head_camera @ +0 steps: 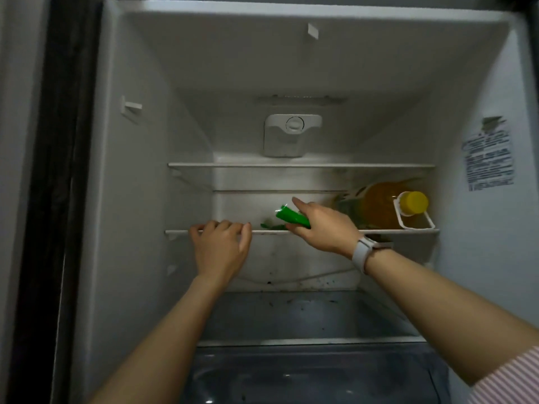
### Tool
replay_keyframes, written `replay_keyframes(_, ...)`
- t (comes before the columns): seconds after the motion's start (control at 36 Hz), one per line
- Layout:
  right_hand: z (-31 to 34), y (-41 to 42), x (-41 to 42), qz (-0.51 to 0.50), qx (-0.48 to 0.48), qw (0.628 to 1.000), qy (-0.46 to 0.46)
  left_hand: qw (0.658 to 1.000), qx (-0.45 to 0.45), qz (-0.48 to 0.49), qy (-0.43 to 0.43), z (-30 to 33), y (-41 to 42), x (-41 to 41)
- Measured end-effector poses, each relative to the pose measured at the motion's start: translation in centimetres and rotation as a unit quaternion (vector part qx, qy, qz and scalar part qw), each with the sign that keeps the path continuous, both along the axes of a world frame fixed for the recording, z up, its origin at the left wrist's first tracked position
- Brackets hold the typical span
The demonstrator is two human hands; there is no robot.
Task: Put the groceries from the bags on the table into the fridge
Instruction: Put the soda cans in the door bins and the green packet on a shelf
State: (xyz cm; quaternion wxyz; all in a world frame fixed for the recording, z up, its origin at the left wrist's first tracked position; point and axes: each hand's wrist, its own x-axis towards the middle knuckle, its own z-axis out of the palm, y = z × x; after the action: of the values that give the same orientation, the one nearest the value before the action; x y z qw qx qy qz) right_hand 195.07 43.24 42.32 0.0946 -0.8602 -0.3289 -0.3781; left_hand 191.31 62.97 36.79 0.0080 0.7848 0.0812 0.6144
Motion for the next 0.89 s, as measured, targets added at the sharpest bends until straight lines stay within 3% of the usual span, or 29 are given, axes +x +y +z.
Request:
replay_keyframes(0.14,-4.1,-1.1,-0.9,0.083,-0.007,0.955,-0.284,1.0,0.005,0.005,-0.025,-0.3,0.3,0.5)
replay_keyframes(0.19,-5.6,-1.3,-0.4,0.069,-0.027,0.952,-0.298,0.999,0.013,0.007,-0.037,-0.4,0.4,0.7)
replay_keyframes(0.47,-2.0,1.3,-1.9,0.01,-0.063,0.997,-0.035,0.999,0.018,0.006,-0.049,-0.7,0.7,0.8)
replay_keyframes(0.56,-0.4,2.1,-1.9,-0.019,-0.087,0.991,0.096,0.998,0.03,0.006,-0.05,-0.7,0.8,0.7)
replay_keyframes(0.64,1.1,2.9,-1.2,-0.016,-0.036,0.965,0.258,0.998,0.045,0.005,-0.046,-0.8,0.9,0.5)
replay_keyframes(0.72,1.5,3.6,-0.3,-0.029,-0.012,0.95,0.31,0.999,0.042,-0.009,-0.022,-0.7,1.0,0.2)
replay_keyframes(0.78,1.0,3.6,0.1,-0.044,-0.028,0.967,0.251,0.999,0.033,-0.017,0.003,-0.5,1.0,-0.2)
replay_keyframes(0.83,0.0,3.3,-0.1,-0.054,-0.036,0.991,0.116,0.999,0.026,-0.03,0.032,-0.3,1.1,-0.5)
replay_keyframes(0.89,-1.5,2.7,-0.6,-0.012,0.018,1.0,0.0,0.997,0.016,-0.044,0.055,-0.1,1.2,-0.9)
